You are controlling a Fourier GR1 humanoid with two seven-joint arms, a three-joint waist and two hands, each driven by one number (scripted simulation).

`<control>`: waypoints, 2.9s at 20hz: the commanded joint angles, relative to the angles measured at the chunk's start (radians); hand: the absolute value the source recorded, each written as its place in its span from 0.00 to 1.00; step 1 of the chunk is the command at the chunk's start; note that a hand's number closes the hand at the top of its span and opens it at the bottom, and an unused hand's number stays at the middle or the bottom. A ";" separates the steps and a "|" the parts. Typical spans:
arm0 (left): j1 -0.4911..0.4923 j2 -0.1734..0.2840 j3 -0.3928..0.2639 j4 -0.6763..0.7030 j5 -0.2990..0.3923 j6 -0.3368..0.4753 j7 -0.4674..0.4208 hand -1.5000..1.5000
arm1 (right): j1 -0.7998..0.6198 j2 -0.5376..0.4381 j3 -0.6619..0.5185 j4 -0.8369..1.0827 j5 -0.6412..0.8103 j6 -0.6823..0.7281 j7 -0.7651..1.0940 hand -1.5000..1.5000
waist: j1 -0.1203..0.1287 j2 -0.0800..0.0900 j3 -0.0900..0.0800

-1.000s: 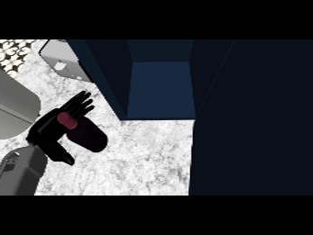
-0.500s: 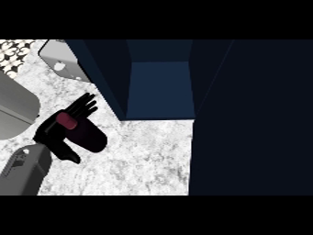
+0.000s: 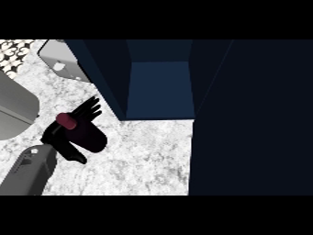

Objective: Pick up the wine, place it into the cabinet and close the cabinet

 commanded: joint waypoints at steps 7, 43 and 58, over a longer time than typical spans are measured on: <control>-0.033 -0.035 -0.003 0.110 -0.016 -0.027 -0.107 0.00 | 0.002 -0.003 -0.003 -0.180 -0.079 -0.041 0.107 0.00 | -0.002 0.000 0.000; 0.551 -0.194 -0.014 -0.971 0.113 0.515 -0.094 1.00 | 0.031 0.019 -0.002 -0.070 -0.036 0.001 0.005 0.00 | 0.026 -0.006 0.002; 0.488 -0.256 -0.294 -1.343 0.060 0.719 0.336 1.00 | 0.048 0.022 -0.017 -0.107 -0.071 0.001 0.031 0.00 | 0.013 -0.003 0.001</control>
